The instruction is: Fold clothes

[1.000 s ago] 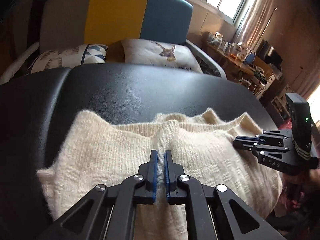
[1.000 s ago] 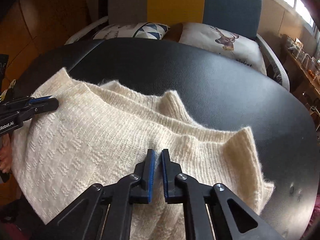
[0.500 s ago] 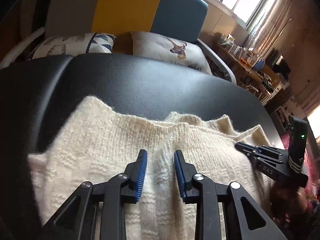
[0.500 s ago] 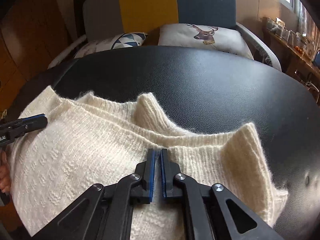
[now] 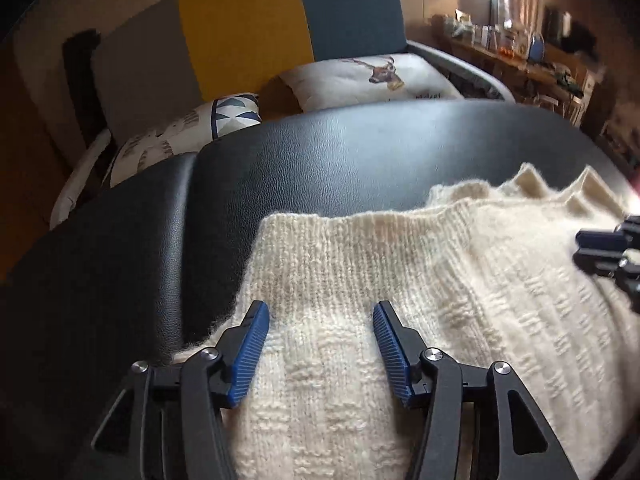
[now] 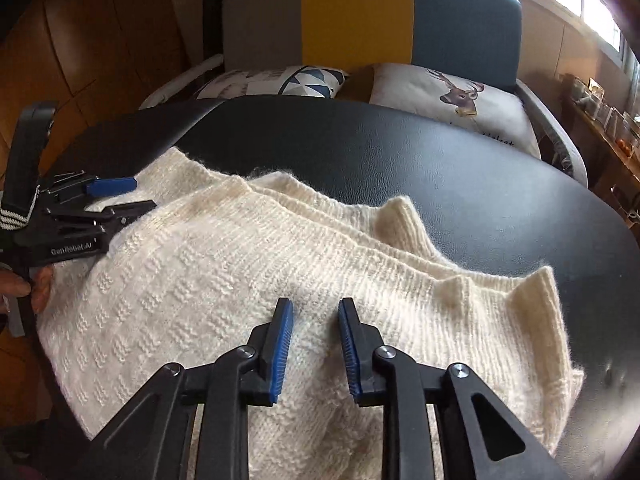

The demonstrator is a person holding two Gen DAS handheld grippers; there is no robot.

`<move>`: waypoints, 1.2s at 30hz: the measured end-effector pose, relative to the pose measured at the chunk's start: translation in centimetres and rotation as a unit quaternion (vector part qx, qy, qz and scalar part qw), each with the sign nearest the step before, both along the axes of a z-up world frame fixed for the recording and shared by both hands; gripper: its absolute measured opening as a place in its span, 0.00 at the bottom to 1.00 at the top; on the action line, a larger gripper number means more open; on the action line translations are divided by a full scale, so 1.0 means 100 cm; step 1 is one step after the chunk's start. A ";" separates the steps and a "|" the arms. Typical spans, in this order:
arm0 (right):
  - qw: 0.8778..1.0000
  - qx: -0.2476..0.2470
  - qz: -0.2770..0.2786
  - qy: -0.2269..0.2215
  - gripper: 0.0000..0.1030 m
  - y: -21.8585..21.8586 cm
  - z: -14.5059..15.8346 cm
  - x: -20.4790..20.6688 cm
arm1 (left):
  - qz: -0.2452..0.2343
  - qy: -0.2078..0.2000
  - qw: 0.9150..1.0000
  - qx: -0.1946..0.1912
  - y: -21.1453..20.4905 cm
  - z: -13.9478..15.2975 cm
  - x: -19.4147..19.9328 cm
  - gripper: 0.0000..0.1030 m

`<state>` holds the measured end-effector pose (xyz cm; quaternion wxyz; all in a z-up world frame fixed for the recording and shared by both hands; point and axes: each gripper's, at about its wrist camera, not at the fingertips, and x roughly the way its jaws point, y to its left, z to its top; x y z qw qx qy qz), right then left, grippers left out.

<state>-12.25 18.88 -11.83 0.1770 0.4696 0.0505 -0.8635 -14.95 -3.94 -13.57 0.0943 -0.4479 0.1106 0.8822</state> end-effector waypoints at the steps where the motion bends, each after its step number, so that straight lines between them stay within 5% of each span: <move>1: 1.000 -0.005 -0.017 -0.002 0.24 0.008 -0.005 -0.003 | 0.011 0.003 1.000 -0.008 -0.001 -0.003 0.000 0.53; 7: 0.993 -0.076 -0.084 -0.014 0.25 0.048 -0.020 -0.011 | 0.137 -0.024 0.980 0.139 -0.053 -0.003 -0.007 0.44; 11: 0.992 -0.092 -0.078 -0.024 0.28 0.051 -0.003 -0.006 | 0.139 -0.027 0.964 0.225 -0.065 0.014 0.008 0.47; 16: 0.967 -0.241 -0.083 -0.023 0.30 0.116 0.034 0.052 | 0.122 -0.029 0.946 0.299 -0.072 0.032 0.048 0.58; 19: 0.943 -0.316 -0.097 -0.044 0.37 0.172 0.040 0.101 | 0.075 -0.037 0.951 0.299 -0.050 0.038 0.070 0.58; 25: 0.924 -0.349 -0.110 -0.107 0.42 0.233 0.005 0.175 | -0.076 -0.072 0.954 0.279 0.048 0.052 0.095 0.59; 30: 0.907 -0.402 -0.089 -0.095 0.44 0.244 -0.012 0.172 | -0.204 -0.089 0.950 0.220 0.147 0.061 0.106 0.59; 36: 0.874 -0.470 -0.046 -0.116 0.46 0.250 -0.036 0.131 | -0.248 -0.112 0.939 0.210 0.200 0.061 0.102 0.59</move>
